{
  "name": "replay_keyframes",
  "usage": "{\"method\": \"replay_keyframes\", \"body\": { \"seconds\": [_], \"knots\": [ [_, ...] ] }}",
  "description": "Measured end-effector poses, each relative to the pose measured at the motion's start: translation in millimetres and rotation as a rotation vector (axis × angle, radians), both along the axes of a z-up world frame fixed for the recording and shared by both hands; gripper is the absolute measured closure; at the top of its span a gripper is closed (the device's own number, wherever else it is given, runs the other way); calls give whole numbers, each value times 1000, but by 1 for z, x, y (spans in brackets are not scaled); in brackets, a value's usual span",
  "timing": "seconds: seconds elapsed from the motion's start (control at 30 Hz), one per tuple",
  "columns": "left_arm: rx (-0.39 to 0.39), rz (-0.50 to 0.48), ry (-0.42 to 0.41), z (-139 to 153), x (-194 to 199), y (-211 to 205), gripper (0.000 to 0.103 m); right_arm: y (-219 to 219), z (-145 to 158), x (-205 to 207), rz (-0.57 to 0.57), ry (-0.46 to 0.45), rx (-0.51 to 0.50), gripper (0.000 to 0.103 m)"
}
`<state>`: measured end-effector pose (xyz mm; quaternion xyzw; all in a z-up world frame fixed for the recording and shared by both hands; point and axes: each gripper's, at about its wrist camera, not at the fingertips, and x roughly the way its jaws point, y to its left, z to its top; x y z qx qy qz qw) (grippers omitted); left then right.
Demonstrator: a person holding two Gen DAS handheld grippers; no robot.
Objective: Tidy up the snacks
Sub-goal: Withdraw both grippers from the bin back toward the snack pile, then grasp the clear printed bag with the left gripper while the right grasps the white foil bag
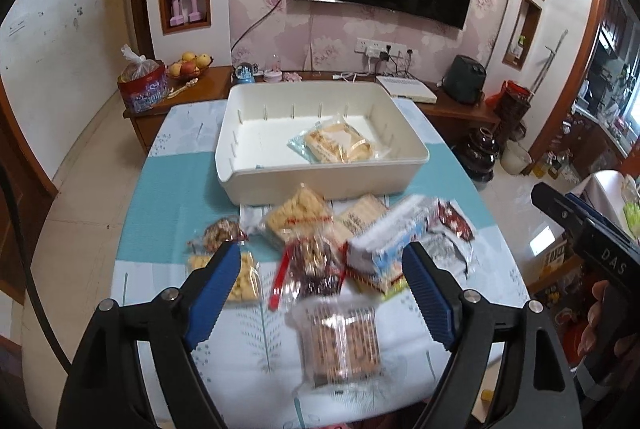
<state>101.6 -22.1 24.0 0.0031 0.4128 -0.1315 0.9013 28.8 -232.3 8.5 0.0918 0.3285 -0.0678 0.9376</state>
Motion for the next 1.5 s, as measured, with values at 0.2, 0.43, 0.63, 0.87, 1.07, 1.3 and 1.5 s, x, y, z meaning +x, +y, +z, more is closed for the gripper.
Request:
{"method": "replay_keyframes", "body": {
  "seconds": [0.2,0.43,0.63,0.87,1.07,1.3,1.5],
  "knots": [
    [24,-14,52,-21,-9,-4,19,-6,-15,-16,-28,43,31,23],
    [73,-43,143,-57,-16,-17,18,-17,-47,-27,-50,120,86,23],
    [119,-65,242,-94,-17,-30,19,-20,-76,-25,-65,209,90,23],
    [166,-67,337,-130,-9,-43,18,-24,-108,-18,-48,270,123,23],
    [180,-68,393,-151,3,-52,18,-25,-129,-8,-10,264,134,23],
    [187,-81,437,-172,18,-61,19,-28,-148,7,12,247,127,23],
    [188,-83,461,-183,27,-63,18,-29,-157,19,39,223,93,23]
  ]
}}
